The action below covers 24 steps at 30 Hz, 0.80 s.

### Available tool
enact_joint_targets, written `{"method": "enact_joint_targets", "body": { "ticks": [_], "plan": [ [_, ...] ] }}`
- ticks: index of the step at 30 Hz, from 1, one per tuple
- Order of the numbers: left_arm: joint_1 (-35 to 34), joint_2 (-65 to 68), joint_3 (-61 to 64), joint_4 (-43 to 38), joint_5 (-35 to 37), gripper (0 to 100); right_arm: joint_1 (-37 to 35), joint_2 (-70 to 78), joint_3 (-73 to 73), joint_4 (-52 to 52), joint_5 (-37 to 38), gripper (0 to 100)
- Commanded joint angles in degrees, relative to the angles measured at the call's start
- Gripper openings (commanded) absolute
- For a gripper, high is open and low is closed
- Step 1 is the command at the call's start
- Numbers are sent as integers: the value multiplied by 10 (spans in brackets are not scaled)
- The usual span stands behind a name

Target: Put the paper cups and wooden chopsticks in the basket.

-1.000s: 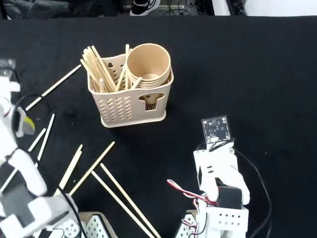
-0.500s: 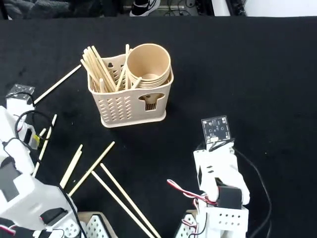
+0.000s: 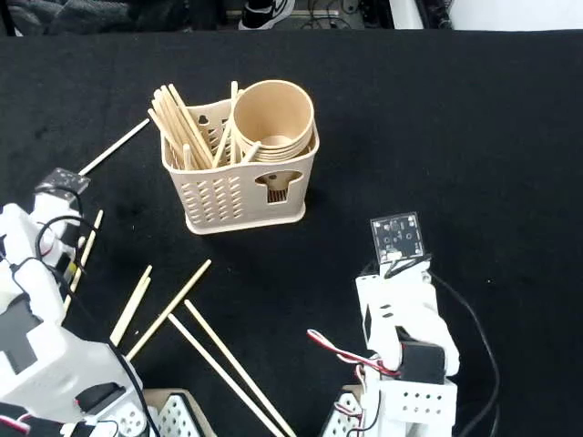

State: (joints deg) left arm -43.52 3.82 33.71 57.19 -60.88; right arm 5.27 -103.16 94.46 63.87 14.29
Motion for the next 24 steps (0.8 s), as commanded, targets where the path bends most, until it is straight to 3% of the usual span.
{"method": "enact_joint_targets", "body": {
  "ticks": [1,4,10,13,16,21,24],
  "plan": [
    [-10,-2,14,5,-12,28,-7,-44,-5,-11,6,82],
    [-10,-3,-19,48,-8,29,-7,-44,-5,-11,6,82],
    [11,-58,-132,229,96,29,-7,-44,-5,-11,6,82],
    [31,-92,-145,274,126,29,-7,-44,-6,-11,6,82],
    [46,-106,-122,252,148,29,-7,-44,-6,-10,6,82],
    [41,-89,-40,75,170,29,-7,-44,-6,-10,6,82],
    [36,-57,-25,38,171,29,-7,-44,-6,-10,6,82]
  ]
}}
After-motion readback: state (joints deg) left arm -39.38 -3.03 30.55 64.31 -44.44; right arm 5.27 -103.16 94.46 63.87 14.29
